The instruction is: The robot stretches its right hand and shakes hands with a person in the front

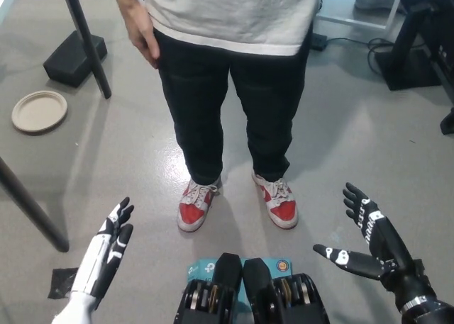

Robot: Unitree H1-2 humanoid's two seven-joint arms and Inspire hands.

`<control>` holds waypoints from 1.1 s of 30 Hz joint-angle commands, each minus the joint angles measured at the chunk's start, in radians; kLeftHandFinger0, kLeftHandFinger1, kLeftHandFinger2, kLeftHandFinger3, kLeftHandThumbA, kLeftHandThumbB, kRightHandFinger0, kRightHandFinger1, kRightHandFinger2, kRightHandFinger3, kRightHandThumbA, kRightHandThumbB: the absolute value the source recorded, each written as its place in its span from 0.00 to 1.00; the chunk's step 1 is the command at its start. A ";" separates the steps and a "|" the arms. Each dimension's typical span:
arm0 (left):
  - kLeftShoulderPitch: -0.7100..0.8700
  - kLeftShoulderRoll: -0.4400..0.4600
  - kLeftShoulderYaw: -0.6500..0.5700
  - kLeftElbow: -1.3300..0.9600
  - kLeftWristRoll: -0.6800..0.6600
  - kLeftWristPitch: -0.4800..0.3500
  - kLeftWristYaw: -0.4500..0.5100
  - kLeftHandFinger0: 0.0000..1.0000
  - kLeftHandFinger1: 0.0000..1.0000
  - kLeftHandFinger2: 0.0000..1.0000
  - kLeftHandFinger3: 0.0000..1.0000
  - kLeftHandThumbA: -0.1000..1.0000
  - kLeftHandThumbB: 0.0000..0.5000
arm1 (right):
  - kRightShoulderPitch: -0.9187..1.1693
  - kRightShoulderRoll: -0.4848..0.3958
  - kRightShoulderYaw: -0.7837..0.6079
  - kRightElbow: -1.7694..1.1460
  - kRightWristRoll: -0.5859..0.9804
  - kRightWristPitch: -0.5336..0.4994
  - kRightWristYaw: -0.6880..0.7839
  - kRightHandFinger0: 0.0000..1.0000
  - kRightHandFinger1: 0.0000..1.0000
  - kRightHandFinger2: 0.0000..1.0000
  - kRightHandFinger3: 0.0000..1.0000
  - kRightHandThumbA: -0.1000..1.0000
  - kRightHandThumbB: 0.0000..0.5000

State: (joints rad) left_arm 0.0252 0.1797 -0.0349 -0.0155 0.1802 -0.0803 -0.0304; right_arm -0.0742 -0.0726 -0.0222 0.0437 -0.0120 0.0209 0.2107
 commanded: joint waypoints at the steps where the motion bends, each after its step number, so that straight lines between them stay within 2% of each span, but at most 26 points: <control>1: -0.004 -0.003 0.004 -0.017 -0.018 -0.041 0.000 1.00 1.00 1.00 1.00 1.00 0.06 | 0.000 0.002 0.016 0.000 -0.019 -0.094 -0.031 1.00 1.00 1.00 1.00 1.00 0.68; 3: -0.005 0.000 0.001 -0.014 -0.009 -0.047 0.003 1.00 1.00 1.00 1.00 1.00 0.06 | -0.001 -0.003 0.023 0.003 -0.024 -0.091 -0.034 1.00 1.00 1.00 1.00 1.00 0.70; 17: -0.004 0.001 -0.001 -0.020 0.010 -0.037 0.007 1.00 1.00 1.00 1.00 1.00 0.03 | -0.002 -0.014 0.050 -0.006 -0.054 -0.093 -0.046 1.00 1.00 1.00 1.00 1.00 0.55; 23: -0.004 0.002 -0.001 -0.020 0.008 -0.032 0.005 1.00 1.00 1.00 1.00 1.00 0.03 | -0.002 -0.022 0.058 -0.005 -0.058 -0.097 -0.047 1.00 1.00 1.00 1.00 1.00 0.54; 27: -0.011 0.001 0.000 -0.021 0.009 -0.030 0.007 1.00 1.00 1.00 1.00 1.00 0.02 | -0.004 -0.029 0.065 -0.018 -0.069 -0.087 -0.047 1.00 1.00 1.00 1.00 0.99 0.48; 33: -0.020 0.000 0.003 -0.027 0.005 -0.021 0.005 1.00 1.00 1.00 1.00 1.00 0.02 | -0.013 -0.032 0.072 -0.022 -0.080 -0.074 -0.051 1.00 1.00 1.00 1.00 0.98 0.50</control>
State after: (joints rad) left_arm 0.0239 0.1799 -0.0363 -0.0158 0.1833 -0.0867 -0.0304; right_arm -0.0703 -0.0937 0.0428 0.0528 -0.0750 -0.0301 0.1769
